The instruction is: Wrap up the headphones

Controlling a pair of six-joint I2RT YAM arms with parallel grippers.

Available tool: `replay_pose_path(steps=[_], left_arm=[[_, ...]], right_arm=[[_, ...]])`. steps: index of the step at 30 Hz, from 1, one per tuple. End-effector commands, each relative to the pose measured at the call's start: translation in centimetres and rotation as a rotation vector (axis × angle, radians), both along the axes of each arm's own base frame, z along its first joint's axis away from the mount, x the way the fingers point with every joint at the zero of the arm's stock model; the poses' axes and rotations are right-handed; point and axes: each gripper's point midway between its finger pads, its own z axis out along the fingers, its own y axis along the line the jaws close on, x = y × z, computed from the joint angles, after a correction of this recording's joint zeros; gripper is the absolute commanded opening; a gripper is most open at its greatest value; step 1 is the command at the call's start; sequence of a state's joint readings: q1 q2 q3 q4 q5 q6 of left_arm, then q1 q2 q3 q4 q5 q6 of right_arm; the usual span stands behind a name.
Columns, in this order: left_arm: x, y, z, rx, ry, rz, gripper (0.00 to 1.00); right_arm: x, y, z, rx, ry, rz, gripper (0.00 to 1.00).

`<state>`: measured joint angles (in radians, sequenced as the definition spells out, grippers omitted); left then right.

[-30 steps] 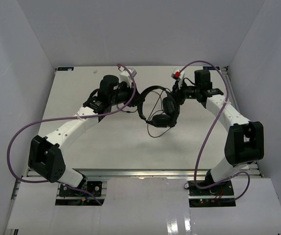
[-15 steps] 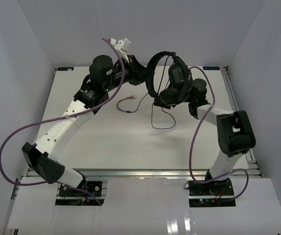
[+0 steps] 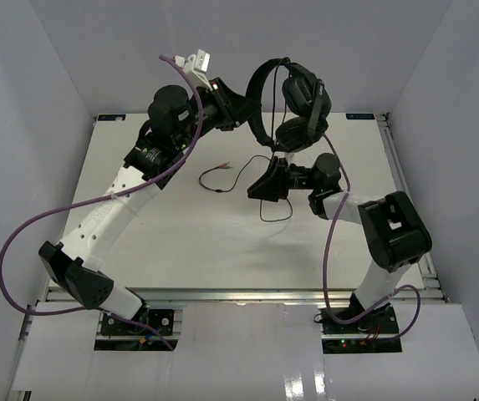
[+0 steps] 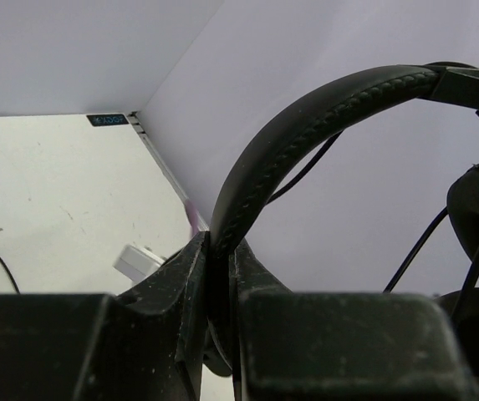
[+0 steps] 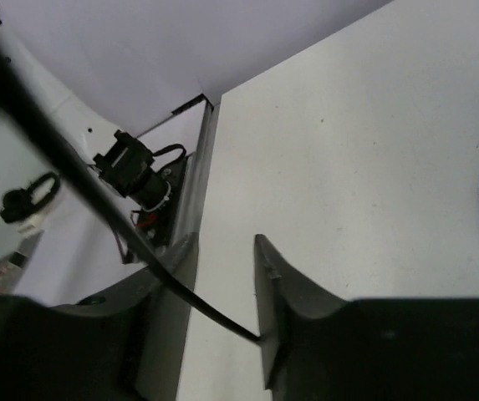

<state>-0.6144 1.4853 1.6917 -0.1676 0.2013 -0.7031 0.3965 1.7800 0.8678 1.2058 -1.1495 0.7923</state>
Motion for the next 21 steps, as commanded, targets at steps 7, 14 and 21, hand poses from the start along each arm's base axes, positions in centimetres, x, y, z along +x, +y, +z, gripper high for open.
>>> replay_pose_path(steps=[7, 14, 21], left_arm=[[2.1, 8.3, 6.3, -0.246, 0.010, 0.454, 0.00], [4.7, 13.8, 3.8, -0.157, 0.008, 0.780, 0.00], [7.9, 15.9, -1.0, 0.017, 0.033, 0.913, 0.00]], right_arm=[[-3.9, 0.2, -3.6, -0.132, -0.299, -0.035, 0.08], [-4.5, -1.8, -3.2, -0.299, -0.484, -0.114, 0.08], [-5.4, -3.7, -2.2, -0.474, -0.615, -0.155, 0.08]])
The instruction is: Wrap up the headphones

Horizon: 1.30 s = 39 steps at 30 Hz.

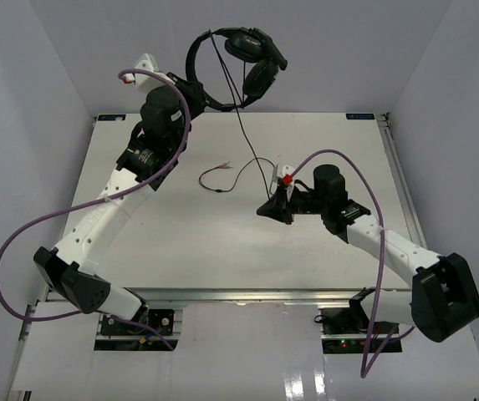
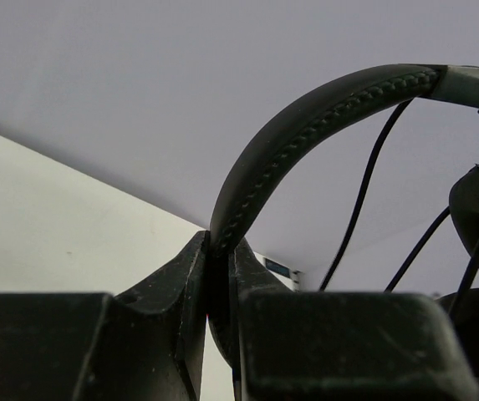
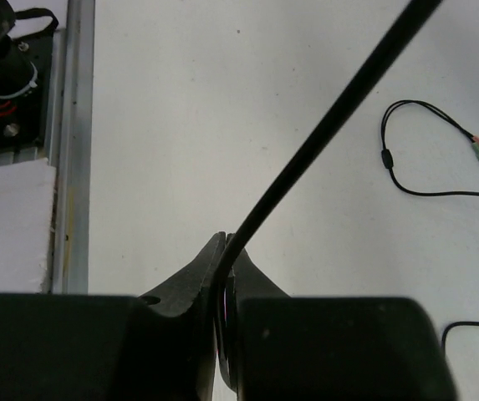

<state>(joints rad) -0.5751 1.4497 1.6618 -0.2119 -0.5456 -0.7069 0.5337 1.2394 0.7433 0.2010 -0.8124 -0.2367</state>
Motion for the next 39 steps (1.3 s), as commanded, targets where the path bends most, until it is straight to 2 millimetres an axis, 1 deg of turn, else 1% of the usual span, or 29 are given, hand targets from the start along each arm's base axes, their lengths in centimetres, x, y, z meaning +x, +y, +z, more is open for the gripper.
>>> replay_pose_path(steps=[1, 3, 6, 7, 9, 13, 15, 16, 17, 20, 22, 24, 26, 28, 29, 31, 32, 34, 36, 39], left_arm=[[1.0, 3.3, -0.6, 0.059, 0.006, 0.137, 0.00], [1.5, 3.6, -1.6, 0.078, 0.025, 0.143, 0.00], [2.4, 4.3, -2.9, 0.130, 0.054, 0.174, 0.00], [2.8, 4.3, -3.9, 0.157, 0.076, 0.177, 0.00], [3.2, 4.5, -5.0, 0.220, 0.099, 0.187, 0.00], [4.5, 4.0, -10.2, 0.370, 0.192, 0.166, 0.00], [4.5, 3.5, -14.6, 0.452, 0.270, 0.127, 0.00], [4.3, 3.1, -16.4, 0.486, 0.301, 0.103, 0.00], [4.2, 2.8, -17.6, 0.503, 0.319, 0.086, 0.00], [2.8, 1.9, -22.9, 0.562, 0.404, 0.001, 0.00], [1.8, 0.7, -24.0, 0.584, 0.402, -0.076, 0.00], [0.7, -0.7, -24.7, 0.601, 0.383, -0.170, 0.00], [-0.7, -2.7, -24.9, 0.613, 0.350, -0.318, 0.00], [-2.2, -4.2, -25.1, 0.655, 0.310, -0.456, 0.00], [-3.0, -5.0, -24.6, 0.658, 0.280, -0.521, 0.00], [-5.6, -6.6, -24.0, 0.658, 0.222, -0.672, 0.00], [-6.5, -6.8, -23.9, 0.654, 0.207, -0.712, 0.00], [-8.0, -7.3, -22.5, 0.628, 0.161, -0.770, 0.00], [-9.6, -7.6, -20.6, 0.592, 0.105, -0.818, 0.00], [-11.5, -8.3, -18.8, 0.530, 0.062, -0.884, 0.00]], right_arm=[[-0.2, -1.6, -0.2, -0.164, -0.093, -0.047, 0.08], [-0.3, -1.8, 0.4, -0.183, -0.123, -0.055, 0.08], [-0.8, -1.6, 1.6, -0.239, -0.193, -0.056, 0.08], [-0.7, -1.7, 2.2, -0.251, -0.216, -0.064, 0.08], [0.2, -2.0, 4.4, -0.273, -0.284, -0.100, 0.08], [2.4, -2.9, 8.9, -0.311, -0.430, -0.190, 0.08], [3.5, -3.1, 12.3, -0.299, -0.518, -0.232, 0.08], [4.1, -3.2, 13.5, -0.299, -0.552, -0.255, 0.08], [4.8, -3.4, 14.2, -0.307, -0.575, -0.284, 0.08], [6.9, -4.3, 17.2, -0.329, -0.688, -0.381, 0.08], [8.6, -5.0, 17.8, -0.362, -0.739, -0.454, 0.08], [10.0, -5.8, 18.2, -0.393, -0.782, -0.529, 0.08], [10.9, -6.1, 17.7, -0.416, -0.797, -0.564, 0.08], [11.9, -6.4, 16.4, -0.444, -0.793, -0.588, 0.08], [12.2, -6.4, 15.9, -0.446, -0.787, -0.591, 0.08], [13.2, -7.0, 14.7, -0.456, -0.760, -0.607, 0.08], [13.8, -7.4, 14.2, -0.440, -0.727, -0.607, 0.08], [14.4, -7.6, 12.9, -0.400, -0.653, -0.583, 0.08], [14.9, -7.8, 11.8, -0.362, -0.585, -0.559, 0.08], [15.5, -8.1, 10.4, -0.302, -0.490, -0.509, 0.08]])
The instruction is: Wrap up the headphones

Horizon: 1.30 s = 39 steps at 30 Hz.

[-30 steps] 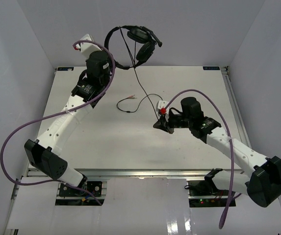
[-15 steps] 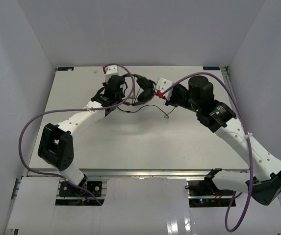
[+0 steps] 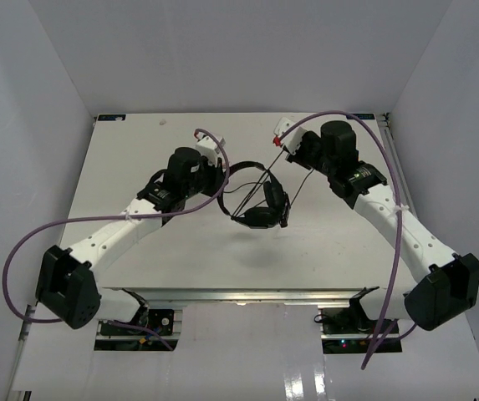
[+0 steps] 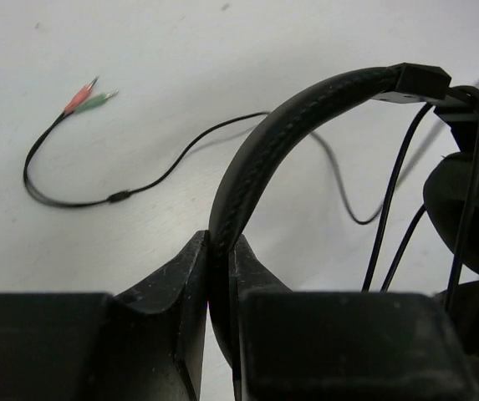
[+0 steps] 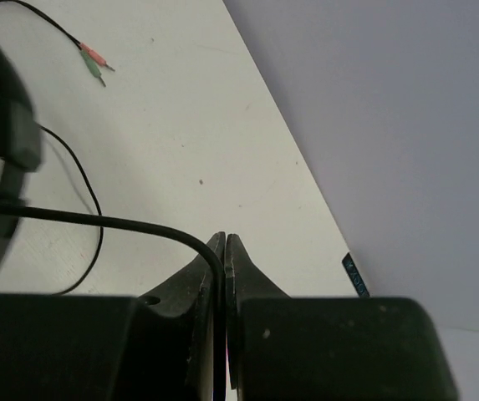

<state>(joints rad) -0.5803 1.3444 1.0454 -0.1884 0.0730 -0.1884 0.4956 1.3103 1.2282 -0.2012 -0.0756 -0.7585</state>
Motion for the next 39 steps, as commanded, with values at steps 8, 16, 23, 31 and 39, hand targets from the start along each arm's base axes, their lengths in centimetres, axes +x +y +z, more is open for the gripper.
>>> replay_pose_path(steps=[8, 16, 23, 31, 39], left_arm=[[-7.9, -4.3, 11.0, -0.344, -0.080, -0.396, 0.00], [-6.9, -4.3, 18.5, -0.546, -0.159, -0.301, 0.00], [-4.6, -5.5, 24.0, -0.729, -0.121, -0.233, 0.00], [-2.0, -3.7, 28.3, -0.861, -0.179, -0.051, 0.00], [0.9, 3.7, 30.5, -0.986, -0.272, 0.389, 0.00]], right_arm=[[0.1, 2.7, -3.0, 0.327, 0.274, 0.234, 0.08], [-7.3, 6.7, -4.0, 0.576, 0.562, 0.606, 0.10], [-10.0, 8.6, -2.0, 0.701, 0.642, 0.776, 0.32], [-10.9, 11.3, -1.8, 0.790, 0.746, 0.835, 0.40], [-12.9, 10.2, -6.2, 0.759, 0.780, 0.782, 0.32]])
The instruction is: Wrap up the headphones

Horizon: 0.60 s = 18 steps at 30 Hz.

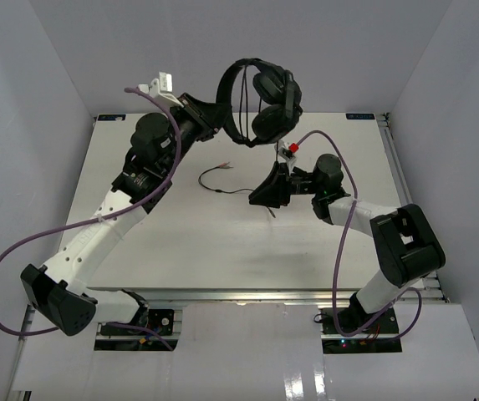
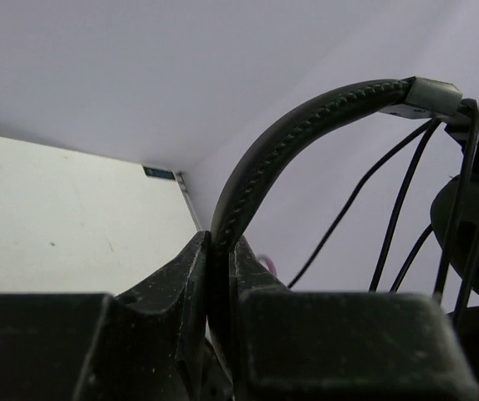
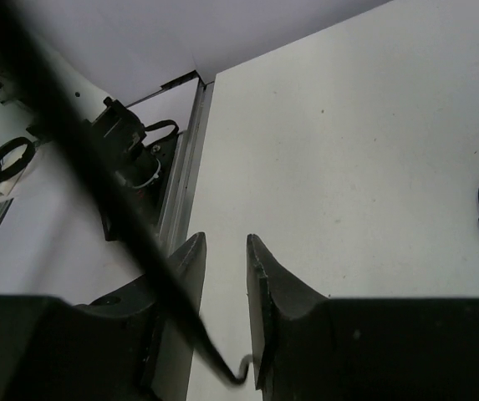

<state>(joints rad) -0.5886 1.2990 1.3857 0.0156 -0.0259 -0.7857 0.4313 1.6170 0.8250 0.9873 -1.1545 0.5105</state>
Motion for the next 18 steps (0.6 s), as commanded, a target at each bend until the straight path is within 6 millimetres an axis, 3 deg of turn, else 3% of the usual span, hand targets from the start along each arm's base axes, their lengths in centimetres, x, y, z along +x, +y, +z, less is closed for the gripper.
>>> replay_pose_path(steps=[1, 6, 10, 13, 15, 18], left_arm=[[-0.3, 5.7, 6.4, -0.216, -0.059, 0.233, 0.00], [-0.1, 6.1, 7.4, -0.259, -0.078, 0.249, 0.00], [0.3, 7.5, 8.5, -0.278, -0.099, 0.311, 0.00], [1.2, 9.2, 9.4, -0.254, -0.124, 0.402, 0.00], [2.3, 10.9, 9.4, -0.242, -0.128, 0.490, 0.00], [4.8, 11.7, 8.5, -0.157, -0.133, 0.588, 0.00]], right_arm=[[-1.4, -0.8, 0.7, 0.022, -0.090, 0.005, 0.32], [-2.2, -1.0, 0.5, 0.018, -0.081, 0.013, 0.27], [-2.6, -1.0, -0.1, 0.001, -0.069, 0.008, 0.08], [-3.0, -1.2, -0.6, -0.031, -0.113, -0.002, 0.08], [-3.4, -1.3, -2.2, -0.102, -0.082, -0.024, 0.08], [-2.3, -1.1, -2.7, -0.243, -0.296, -0.116, 0.08]])
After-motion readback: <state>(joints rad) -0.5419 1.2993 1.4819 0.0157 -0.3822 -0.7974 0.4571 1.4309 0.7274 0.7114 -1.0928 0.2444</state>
